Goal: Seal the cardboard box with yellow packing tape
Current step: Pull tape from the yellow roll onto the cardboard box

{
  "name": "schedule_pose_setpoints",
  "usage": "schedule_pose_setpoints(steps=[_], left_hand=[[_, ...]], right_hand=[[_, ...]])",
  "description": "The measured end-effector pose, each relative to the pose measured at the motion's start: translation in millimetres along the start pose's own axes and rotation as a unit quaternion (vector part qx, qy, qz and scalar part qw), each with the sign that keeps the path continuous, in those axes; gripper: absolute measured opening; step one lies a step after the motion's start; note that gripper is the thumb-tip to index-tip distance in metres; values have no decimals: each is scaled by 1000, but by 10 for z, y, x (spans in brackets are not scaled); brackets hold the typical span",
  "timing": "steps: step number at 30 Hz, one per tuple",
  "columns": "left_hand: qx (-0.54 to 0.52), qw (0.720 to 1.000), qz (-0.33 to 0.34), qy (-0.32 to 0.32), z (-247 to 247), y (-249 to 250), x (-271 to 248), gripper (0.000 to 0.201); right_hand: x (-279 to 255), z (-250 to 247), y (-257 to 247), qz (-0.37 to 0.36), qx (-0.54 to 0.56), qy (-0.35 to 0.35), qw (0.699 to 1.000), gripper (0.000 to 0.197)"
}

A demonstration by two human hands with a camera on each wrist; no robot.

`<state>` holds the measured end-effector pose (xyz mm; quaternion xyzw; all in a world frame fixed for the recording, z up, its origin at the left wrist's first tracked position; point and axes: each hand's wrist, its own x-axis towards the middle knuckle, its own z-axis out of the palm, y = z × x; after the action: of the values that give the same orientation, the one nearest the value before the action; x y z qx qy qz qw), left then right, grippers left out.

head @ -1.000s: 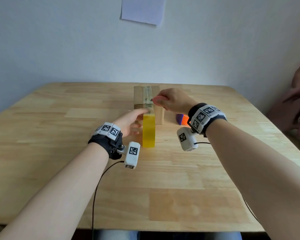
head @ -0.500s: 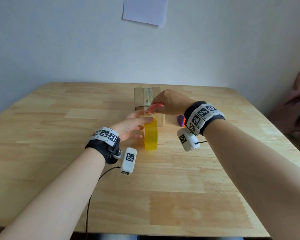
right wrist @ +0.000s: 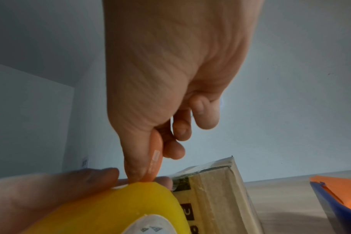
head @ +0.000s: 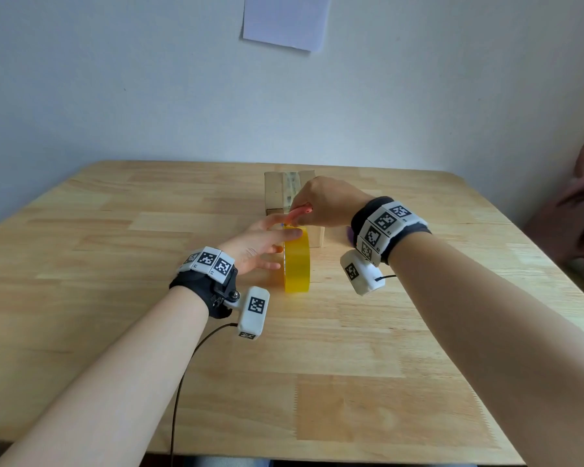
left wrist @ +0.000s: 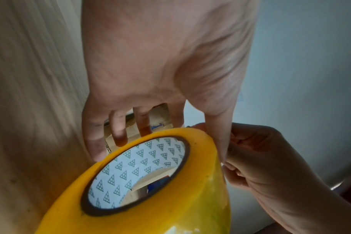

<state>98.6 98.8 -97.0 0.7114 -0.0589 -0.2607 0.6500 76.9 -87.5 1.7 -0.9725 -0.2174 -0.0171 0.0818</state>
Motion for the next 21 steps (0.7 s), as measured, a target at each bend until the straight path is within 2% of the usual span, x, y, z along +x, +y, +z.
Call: schedule_pose_setpoints(steps=[11, 21], left_hand=[[7, 1000, -4, 5, -13, 0, 10, 103], [-6, 1000, -6, -9, -2, 1, 25, 90]], right_hand=[[23, 12, -2, -13, -31, 11, 999, 22], [-13, 1, 44, -20, -4, 41, 999, 18]])
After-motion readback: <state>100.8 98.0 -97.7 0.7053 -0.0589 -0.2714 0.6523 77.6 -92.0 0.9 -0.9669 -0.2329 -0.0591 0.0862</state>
